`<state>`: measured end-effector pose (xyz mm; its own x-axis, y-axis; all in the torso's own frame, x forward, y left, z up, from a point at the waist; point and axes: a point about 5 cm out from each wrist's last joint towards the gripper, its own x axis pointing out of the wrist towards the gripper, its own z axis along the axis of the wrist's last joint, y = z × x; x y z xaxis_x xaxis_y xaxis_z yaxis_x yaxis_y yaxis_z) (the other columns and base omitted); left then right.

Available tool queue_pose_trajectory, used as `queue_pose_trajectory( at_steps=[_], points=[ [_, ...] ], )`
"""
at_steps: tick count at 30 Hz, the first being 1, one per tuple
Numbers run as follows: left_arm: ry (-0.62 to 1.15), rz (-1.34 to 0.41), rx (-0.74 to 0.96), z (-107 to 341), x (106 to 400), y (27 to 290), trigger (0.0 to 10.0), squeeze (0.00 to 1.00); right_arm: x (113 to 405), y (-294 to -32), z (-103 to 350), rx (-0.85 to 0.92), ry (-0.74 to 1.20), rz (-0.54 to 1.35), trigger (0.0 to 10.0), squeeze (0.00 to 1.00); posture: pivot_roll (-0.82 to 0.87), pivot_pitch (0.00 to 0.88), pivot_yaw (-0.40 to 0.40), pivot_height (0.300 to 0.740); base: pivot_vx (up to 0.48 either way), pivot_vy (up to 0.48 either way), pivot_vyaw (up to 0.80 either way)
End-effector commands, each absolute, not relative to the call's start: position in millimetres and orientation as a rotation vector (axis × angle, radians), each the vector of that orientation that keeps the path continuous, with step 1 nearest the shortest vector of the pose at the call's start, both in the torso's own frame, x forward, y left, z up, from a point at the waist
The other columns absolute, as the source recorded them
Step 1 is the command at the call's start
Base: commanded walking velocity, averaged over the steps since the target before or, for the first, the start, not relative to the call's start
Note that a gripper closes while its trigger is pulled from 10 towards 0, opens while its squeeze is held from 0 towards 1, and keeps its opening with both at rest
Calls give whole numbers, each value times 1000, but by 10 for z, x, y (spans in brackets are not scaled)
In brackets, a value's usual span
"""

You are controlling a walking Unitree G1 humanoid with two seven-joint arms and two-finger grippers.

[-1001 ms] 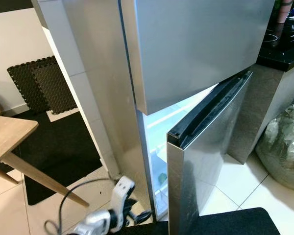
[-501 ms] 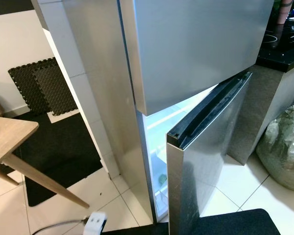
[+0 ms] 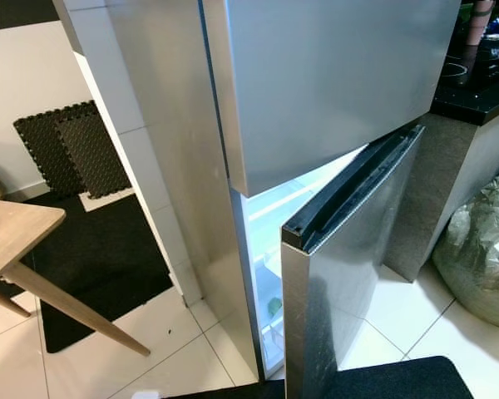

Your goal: Restocking fridge

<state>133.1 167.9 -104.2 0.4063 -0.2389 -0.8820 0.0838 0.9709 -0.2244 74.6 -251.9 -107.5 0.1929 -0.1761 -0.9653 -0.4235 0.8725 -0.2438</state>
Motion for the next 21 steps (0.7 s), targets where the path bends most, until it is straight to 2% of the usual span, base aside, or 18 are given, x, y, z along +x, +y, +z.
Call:
queue_pose_trajectory(
  at_steps=[1, 6, 21],
  points=[
    [1143, -238, -125, -1041, 1338, 1660, 10000, 0, 782, -2515, -1070, -528, 1378, 190, 10000, 0, -144, 0, 47, 740, 0, -472, 0],
    [1150, -222, -107, -1044, 1339, 1676, 10000, 0, 766, -2528, -1070, -527, 1383, 186, 10000, 0, -148, 0, 52, 740, 0, -457, 0],
    [1172, -178, -85, -1064, 1290, 1716, 10000, 0, 711, -2548, -1074, -528, 1396, 186, 10000, 0, -143, 0, 49, 740, 0, 0, 0]
  ],
)
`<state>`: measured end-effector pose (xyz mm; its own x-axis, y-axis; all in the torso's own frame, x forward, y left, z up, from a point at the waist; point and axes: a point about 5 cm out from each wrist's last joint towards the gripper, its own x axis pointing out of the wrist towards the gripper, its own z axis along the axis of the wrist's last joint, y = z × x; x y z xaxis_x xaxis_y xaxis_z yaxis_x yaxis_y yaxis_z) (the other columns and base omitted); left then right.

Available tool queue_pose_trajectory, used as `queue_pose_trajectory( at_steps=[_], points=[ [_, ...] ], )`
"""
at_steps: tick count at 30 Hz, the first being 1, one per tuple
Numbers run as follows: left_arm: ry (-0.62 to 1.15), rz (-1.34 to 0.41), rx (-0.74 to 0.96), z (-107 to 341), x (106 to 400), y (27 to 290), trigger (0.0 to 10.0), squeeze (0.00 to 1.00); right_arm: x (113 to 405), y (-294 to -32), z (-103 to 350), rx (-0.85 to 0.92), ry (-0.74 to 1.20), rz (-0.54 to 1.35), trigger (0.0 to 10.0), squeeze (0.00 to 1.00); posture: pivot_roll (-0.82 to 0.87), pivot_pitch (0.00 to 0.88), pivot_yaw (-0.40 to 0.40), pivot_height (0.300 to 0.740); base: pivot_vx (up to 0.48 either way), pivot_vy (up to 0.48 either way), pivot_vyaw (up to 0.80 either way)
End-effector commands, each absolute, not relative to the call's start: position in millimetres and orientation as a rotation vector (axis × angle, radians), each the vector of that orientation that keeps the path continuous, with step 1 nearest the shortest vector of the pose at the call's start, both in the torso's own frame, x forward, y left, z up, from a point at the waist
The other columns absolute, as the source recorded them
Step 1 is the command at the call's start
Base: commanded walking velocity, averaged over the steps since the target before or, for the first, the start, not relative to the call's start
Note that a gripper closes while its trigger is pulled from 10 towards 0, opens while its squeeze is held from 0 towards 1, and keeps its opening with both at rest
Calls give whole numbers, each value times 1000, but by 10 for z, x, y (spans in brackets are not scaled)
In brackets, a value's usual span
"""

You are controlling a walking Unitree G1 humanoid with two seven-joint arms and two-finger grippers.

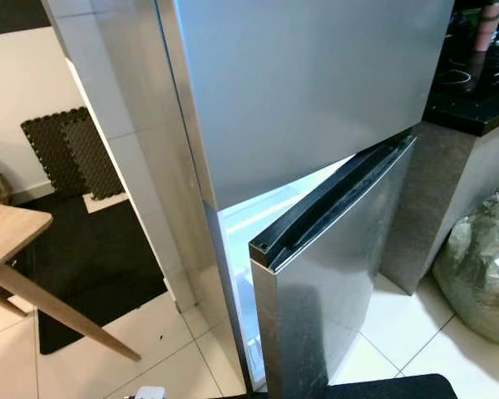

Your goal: Restocking fridge

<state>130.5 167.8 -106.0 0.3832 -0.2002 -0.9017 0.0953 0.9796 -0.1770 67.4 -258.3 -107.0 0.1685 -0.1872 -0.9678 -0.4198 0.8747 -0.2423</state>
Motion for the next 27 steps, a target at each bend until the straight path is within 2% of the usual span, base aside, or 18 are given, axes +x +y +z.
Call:
queue_pose_trajectory(
  at_steps=[1, 16, 27],
  points=[
    [1172, -178, -83, -1064, 1289, 1716, 10000, 0, 712, -2549, -1073, -530, 1396, 186, 10000, 0, -142, 0, 48, 740, 0, 0, 0],
    [1166, -183, -70, -1054, 1324, 1713, 10000, 0, 745, -2543, -1069, -535, 1389, 192, 10000, 0, -144, 0, 49, 740, 0, 0, 0],
    [1168, -188, -66, -1057, 1321, 1698, 10000, 0, 736, -2531, -1074, -529, 1393, 196, 10000, 0, -147, 0, 47, 740, -279, 0, 0]
  ],
)
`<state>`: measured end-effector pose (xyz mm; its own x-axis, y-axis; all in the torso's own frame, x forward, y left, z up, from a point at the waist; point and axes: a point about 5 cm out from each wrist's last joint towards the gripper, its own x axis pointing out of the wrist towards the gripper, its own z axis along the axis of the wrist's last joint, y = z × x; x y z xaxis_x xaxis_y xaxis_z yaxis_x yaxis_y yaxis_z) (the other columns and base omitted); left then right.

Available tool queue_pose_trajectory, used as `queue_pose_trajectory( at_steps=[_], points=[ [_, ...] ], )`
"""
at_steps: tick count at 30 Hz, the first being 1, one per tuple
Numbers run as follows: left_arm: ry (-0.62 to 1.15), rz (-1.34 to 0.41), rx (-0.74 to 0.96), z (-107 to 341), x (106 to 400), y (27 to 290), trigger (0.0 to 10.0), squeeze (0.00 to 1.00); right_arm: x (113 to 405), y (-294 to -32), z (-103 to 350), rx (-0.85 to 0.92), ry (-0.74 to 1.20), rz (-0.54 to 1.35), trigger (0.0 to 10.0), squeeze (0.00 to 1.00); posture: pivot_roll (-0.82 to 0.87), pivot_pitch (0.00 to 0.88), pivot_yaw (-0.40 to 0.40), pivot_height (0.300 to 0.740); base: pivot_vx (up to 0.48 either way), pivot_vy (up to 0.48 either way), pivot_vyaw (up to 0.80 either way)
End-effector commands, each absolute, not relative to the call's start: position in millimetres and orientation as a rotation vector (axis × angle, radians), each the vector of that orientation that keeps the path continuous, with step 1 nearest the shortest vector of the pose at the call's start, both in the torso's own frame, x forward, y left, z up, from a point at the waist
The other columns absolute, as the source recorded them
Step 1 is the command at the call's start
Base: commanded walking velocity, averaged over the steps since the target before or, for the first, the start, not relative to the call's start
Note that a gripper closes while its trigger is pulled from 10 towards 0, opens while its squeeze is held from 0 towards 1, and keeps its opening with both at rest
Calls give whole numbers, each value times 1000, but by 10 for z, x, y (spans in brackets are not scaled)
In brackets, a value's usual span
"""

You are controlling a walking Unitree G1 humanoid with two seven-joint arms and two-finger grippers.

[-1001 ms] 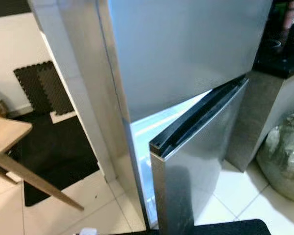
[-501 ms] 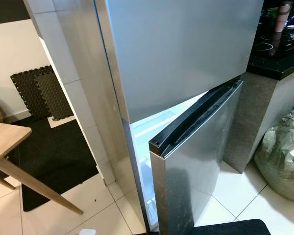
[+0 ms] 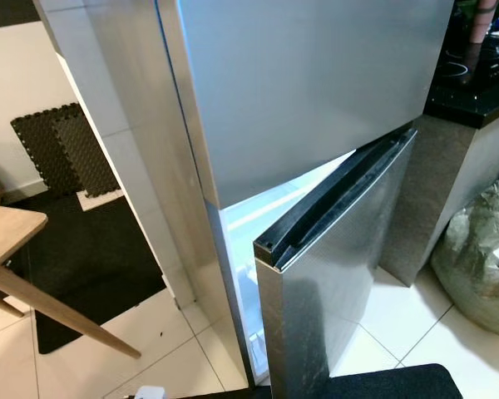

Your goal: Restocking fridge

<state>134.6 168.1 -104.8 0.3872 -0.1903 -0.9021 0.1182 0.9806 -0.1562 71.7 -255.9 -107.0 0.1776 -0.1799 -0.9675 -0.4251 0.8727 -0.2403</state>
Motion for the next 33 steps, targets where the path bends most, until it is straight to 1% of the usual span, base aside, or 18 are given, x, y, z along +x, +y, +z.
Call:
queue_pose_trajectory(
  at_steps=[1, 11, 33],
  points=[
    [1169, -188, -66, -1058, 1318, 1695, 10000, 0, 735, -2536, -1073, -530, 1394, 196, 10000, 0, -147, 0, 47, 740, -285, 0, 0],
    [1173, -186, -73, -1067, 1296, 1675, 10000, 0, 744, -2558, -1065, -536, 1393, 198, 10000, 0, -145, 0, 43, 740, -286, 0, 0],
    [1173, -196, -66, -1068, 1289, 1674, 10000, 0, 716, -2494, -1088, -527, 1398, 205, 10000, 0, -146, 0, 44, 740, -295, 0, 0]
  ],
)
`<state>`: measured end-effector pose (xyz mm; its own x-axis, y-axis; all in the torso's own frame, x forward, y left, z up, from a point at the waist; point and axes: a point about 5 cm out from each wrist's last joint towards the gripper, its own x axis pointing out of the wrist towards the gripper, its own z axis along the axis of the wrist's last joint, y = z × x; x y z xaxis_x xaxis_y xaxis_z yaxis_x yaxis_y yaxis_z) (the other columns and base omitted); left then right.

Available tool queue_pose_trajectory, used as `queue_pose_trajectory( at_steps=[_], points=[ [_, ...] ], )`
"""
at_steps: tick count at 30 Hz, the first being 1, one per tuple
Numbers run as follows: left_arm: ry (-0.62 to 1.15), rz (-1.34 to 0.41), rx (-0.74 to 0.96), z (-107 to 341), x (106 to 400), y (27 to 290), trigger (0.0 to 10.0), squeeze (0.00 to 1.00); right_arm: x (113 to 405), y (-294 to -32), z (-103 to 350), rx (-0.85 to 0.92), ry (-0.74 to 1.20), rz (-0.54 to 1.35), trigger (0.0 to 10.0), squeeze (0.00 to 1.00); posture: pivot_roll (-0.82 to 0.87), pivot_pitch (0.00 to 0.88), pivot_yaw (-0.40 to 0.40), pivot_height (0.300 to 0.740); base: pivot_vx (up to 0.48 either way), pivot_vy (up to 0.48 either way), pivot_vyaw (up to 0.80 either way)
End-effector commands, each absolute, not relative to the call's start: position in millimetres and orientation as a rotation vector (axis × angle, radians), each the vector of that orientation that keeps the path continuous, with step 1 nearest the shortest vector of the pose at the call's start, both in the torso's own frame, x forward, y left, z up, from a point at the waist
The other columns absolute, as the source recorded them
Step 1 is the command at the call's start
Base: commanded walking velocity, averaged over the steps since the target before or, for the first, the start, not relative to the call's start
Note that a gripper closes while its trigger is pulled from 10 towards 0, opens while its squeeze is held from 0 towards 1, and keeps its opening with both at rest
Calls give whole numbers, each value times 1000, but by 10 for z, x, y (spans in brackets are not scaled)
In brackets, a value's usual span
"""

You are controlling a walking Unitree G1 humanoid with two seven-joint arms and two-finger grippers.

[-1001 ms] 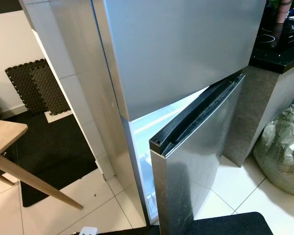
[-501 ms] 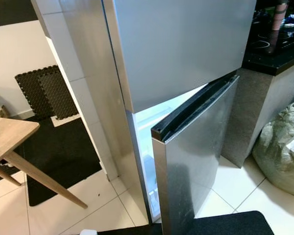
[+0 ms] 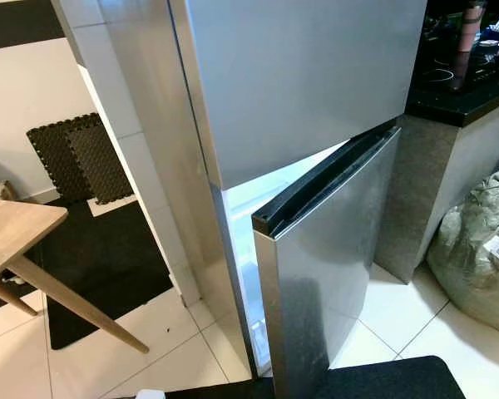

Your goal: Restocking fridge

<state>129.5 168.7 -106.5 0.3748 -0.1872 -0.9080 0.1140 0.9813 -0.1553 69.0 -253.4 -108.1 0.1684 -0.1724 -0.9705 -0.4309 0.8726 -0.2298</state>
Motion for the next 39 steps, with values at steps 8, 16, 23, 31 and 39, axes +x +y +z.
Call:
queue_pose_trajectory(
  at_steps=[8, 16, 23, 31, 39],
  points=[
    [1178, -196, -63, -1072, 1279, 1674, 10000, 0, 723, -2520, -1079, -531, 1397, 204, 10000, 0, -146, 0, 40, 740, -382, 0, 0],
    [1169, -176, -70, -1068, 1291, 1678, 10000, 0, 727, -2561, -1067, -539, 1398, 202, 10000, 0, -146, 0, 37, 740, -170, 0, 0],
    [1168, -179, -67, -1067, 1293, 1682, 10000, 0, 734, -2572, -1062, -539, 1398, 201, 10000, 0, -148, 0, 39, 740, 0, 0, 0],
    [1169, -186, -60, -1067, 1290, 1688, 10000, 0, 724, -2573, -1063, -539, 1401, 204, 10000, 0, -148, 0, 39, 740, 0, 0, 0],
    [1162, -201, -46, -1059, 1306, 1702, 10000, 0, 718, -2581, -1062, -543, 1402, 205, 10000, 0, -149, 0, 39, 740, 0, 0, 0]
  ],
)
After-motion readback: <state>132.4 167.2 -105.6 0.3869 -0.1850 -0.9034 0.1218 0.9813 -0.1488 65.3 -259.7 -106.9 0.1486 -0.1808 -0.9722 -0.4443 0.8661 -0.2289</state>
